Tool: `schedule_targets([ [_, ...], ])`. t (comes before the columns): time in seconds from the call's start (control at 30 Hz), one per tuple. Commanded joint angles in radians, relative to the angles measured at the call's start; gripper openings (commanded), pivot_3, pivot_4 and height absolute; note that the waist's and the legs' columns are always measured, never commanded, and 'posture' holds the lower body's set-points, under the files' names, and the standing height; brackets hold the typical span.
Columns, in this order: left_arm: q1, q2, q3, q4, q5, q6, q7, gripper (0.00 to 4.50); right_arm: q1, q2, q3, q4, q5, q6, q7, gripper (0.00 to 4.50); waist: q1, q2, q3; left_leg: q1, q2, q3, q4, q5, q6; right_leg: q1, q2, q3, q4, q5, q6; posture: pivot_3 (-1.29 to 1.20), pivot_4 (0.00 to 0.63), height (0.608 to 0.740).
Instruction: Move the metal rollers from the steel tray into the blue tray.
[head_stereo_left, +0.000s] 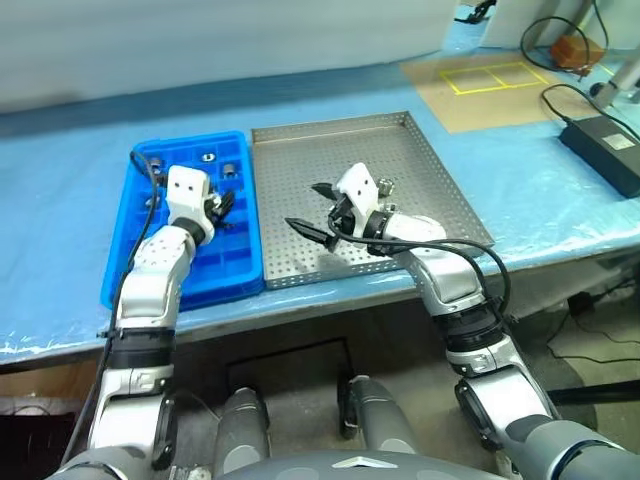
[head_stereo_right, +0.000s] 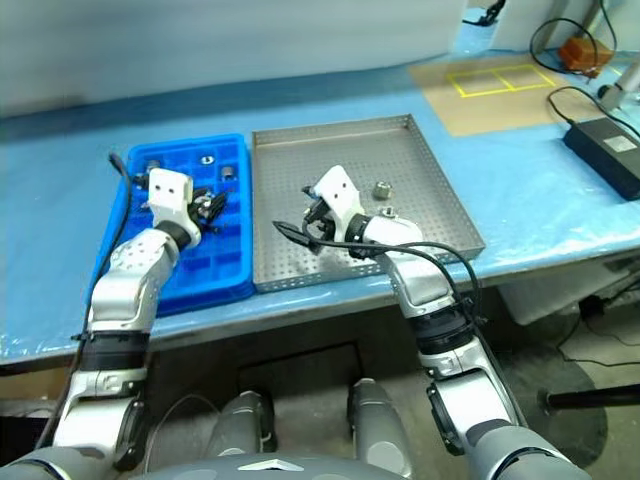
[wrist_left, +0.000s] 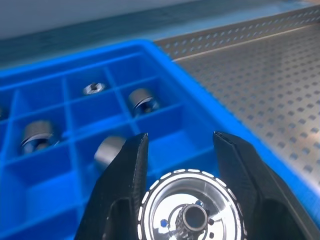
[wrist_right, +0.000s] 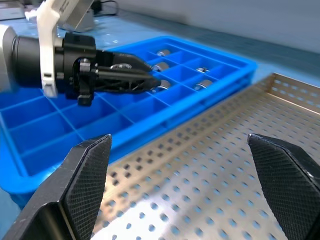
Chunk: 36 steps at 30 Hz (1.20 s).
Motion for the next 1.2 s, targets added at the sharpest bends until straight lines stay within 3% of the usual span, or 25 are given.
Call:
schedule_targets([
  [0.03, 0.037, 0.022, 0.055, -0.090, -0.007, 0.015, 0.041, 1.74, -0.028, 0.016, 0.013, 0.004, 0.014, -0.033, 0.028, 4.50, 0.017, 0.000, 0.000, 0.001, 0.000, 0.000, 0.000, 0.000, 0.000, 0.000, 0.000, 0.000, 0.000, 0.000, 0.000, -0.06, 0.150, 0.740],
  [0.23, 0.065, 0.035, 0.075, -0.085, -0.007, 0.002, 0.072, 1.74, -0.048, 0.031, 0.023, 0.040, 0.008, -0.054, 0.052, 4.50, 0.051, 0.000, 0.000, 0.003, 0.000, 0.000, -0.001, 0.002, -0.003, 0.001, 0.000, 0.001, 0.001, 0.000, 0.000, -0.05, 0.150, 0.740],
  [0.43, 0.061, 0.030, 0.057, -0.051, -0.010, -0.029, 0.069, 1.74, -0.053, 0.035, 0.023, 0.044, 0.006, -0.053, 0.054, 4.50, 0.054, 0.000, 0.000, 0.003, 0.000, 0.000, -0.003, 0.002, -0.004, 0.000, 0.000, 0.001, 0.001, 0.000, 0.000, -0.06, 0.150, 0.740],
  [0.87, -0.118, 0.045, 0.040, 0.249, 0.035, -0.193, 0.095, 1.74, -0.030, 0.022, 0.004, 0.009, 0.011, -0.032, 0.025, 4.50, 0.051, 0.000, 0.000, 0.003, -0.001, 0.000, -0.004, 0.003, -0.005, 0.000, 0.000, 0.001, 0.001, 0.000, 0.000, -0.14, 0.150, 0.740],
  [1.13, -0.162, 0.036, -0.002, 0.346, 0.052, -0.201, 0.097, 1.74, -0.011, 0.006, -0.003, -0.025, 0.016, -0.016, 0.005, 4.50, 0.049, 0.000, 0.000, 0.003, -0.001, 0.000, -0.004, 0.003, -0.005, 0.000, 0.000, 0.001, 0.002, 0.000, 0.000, -0.17, 0.150, 0.740],
  [1.2, -0.163, 0.038, -0.004, 0.348, 0.058, -0.196, 0.108, 2.47, -0.008, 0.004, -0.004, -0.031, 0.017, -0.013, 0.001, 4.50, 0.049, 0.000, 0.000, 0.004, -0.001, 0.000, -0.004, 0.003, -0.006, 0.000, 0.000, 0.001, 0.002, 0.000, 0.000, -0.17, 0.150, 0.740],
])
